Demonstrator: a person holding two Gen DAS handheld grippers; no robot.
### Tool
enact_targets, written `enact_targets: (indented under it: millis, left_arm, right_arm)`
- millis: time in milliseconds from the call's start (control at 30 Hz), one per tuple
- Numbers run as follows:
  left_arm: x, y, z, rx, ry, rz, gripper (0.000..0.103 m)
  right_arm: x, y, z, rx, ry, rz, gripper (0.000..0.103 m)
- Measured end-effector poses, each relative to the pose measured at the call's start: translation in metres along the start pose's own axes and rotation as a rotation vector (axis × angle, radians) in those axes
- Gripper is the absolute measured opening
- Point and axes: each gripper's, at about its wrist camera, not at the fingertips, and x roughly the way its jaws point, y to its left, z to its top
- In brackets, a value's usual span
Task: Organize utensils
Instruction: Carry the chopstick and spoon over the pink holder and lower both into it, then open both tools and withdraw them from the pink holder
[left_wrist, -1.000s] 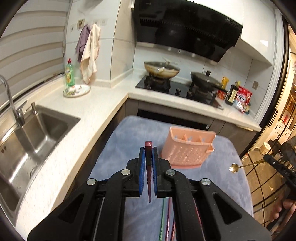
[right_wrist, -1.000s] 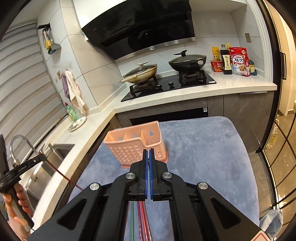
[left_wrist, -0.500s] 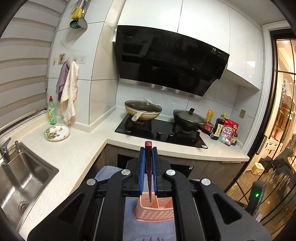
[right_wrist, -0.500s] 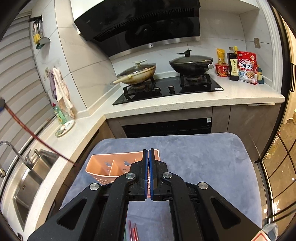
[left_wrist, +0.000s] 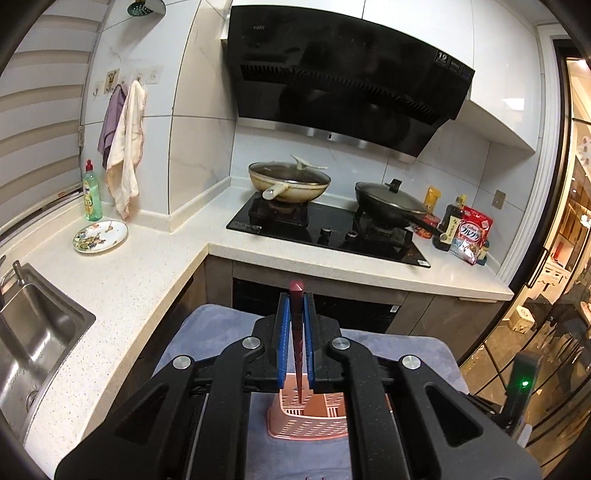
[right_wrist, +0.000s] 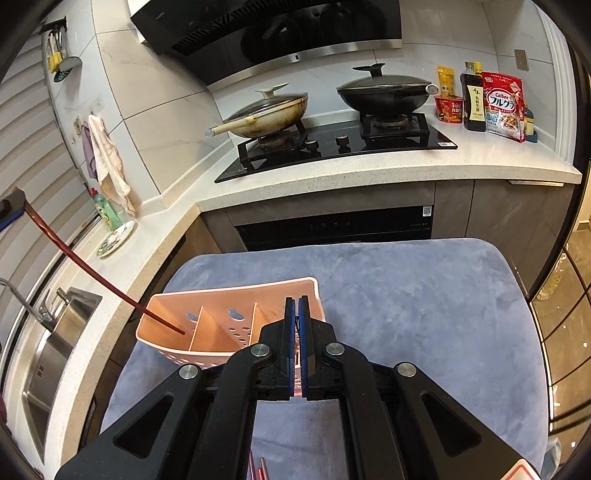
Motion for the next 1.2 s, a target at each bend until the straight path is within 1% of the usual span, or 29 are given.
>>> enact_targets:
  millis: [67,100,133,200,233,267,400,467,533,600,700,833,900,1000,1200]
  left_arm:
    - [0.009,0.002,-0.006,0.002,0.024,-0.002,0.008]
    - [0.011,0.003,-0.008,0.001,0.036,-0.004,0.008]
    - [0.012,0.006,-0.011,-0.004,0.047,0.003,0.008]
    - [0.009,0.011,-0.014,-0.013,0.053,0.012,0.017]
    - [0.006,0.013,-0.016,-0.018,0.052,0.017,0.028]
    - [0.0,0.016,-0.017,-0.022,0.047,0.026,0.039]
    - [-0.023,0.022,-0.028,-0.017,0.038,0.068,0.052]
    - [-0.038,0.026,-0.037,-0.009,0.04,0.083,0.062]
    - [-0.052,0.029,-0.05,0.003,0.042,0.101,0.065]
    - [-0.067,0.034,-0.068,0.008,0.061,0.113,0.066]
    - [-0.082,0.042,-0.092,-0.006,0.087,0.11,0.067]
    - [-0.101,0.052,-0.126,-0.024,0.128,0.107,0.067]
    - [-0.11,0.054,-0.148,-0.018,0.148,0.117,0.067]
    - [-0.121,0.055,-0.179,0.004,0.176,0.132,0.067]
    - [-0.133,0.052,-0.239,0.036,0.247,0.141,0.067]
  right_arm:
    - [-0.002,0.0,0.0,0.002,-0.003,-0.006,0.009]
    - [-0.006,0.0,0.0,0.002,-0.009,-0.01,0.015]
    - [-0.012,0.0,0.0,-0.001,-0.019,-0.013,0.025]
    - [-0.023,0.0,0.0,-0.004,-0.045,-0.016,0.037]
    - [-0.033,-0.001,-0.001,-0.007,-0.059,-0.013,0.039]
    - [-0.039,-0.001,-0.001,-0.007,-0.063,-0.008,0.04]
    - [-0.074,-0.007,-0.01,0.008,-0.077,0.02,0.043]
    - [-0.09,-0.01,-0.019,0.013,-0.077,0.032,0.045]
    - [-0.104,-0.012,-0.03,0.012,-0.077,0.04,0.046]
    - [-0.12,-0.014,-0.045,0.002,-0.073,0.035,0.046]
    - [-0.138,-0.013,-0.065,-0.008,-0.066,0.035,0.046]
    - [-0.161,-0.012,-0.103,-0.027,-0.042,0.031,0.046]
    - [-0.168,-0.013,-0.123,-0.026,-0.02,0.033,0.046]
    - [-0.173,-0.012,-0.16,-0.038,0.02,0.009,0.046]
    - [-0.17,-0.014,-0.214,-0.032,0.099,-0.017,0.046]
